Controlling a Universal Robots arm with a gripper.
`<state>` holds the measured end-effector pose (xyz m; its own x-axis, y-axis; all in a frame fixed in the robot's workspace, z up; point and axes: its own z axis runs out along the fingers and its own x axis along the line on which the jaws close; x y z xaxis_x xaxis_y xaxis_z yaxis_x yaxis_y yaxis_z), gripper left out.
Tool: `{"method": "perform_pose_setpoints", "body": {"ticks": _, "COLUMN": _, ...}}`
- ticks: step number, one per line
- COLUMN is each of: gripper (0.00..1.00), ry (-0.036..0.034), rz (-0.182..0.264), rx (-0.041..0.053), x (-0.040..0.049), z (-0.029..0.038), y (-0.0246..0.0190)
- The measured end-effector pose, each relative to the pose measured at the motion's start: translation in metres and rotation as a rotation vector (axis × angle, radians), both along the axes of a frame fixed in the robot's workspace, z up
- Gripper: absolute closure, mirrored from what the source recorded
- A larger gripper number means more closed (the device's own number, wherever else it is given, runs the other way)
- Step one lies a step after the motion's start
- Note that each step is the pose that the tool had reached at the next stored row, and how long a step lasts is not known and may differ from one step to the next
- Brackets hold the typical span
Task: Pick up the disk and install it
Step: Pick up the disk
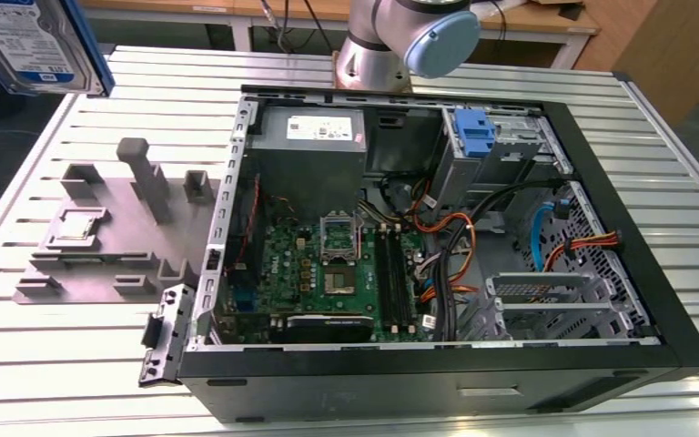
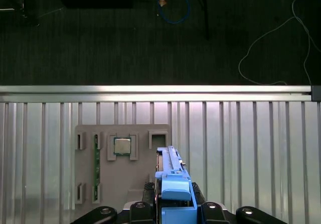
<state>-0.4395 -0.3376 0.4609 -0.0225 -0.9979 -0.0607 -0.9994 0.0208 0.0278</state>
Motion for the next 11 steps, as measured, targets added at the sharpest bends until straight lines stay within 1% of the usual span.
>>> {"method": "perform_pose_setpoints", "body": {"ticks": 11, "gripper": 0.63, "ry": 0.0000, "rz": 0.000, "rx": 0.0001, "x": 0.0000, "z": 0.0010, "y": 0.0000}}
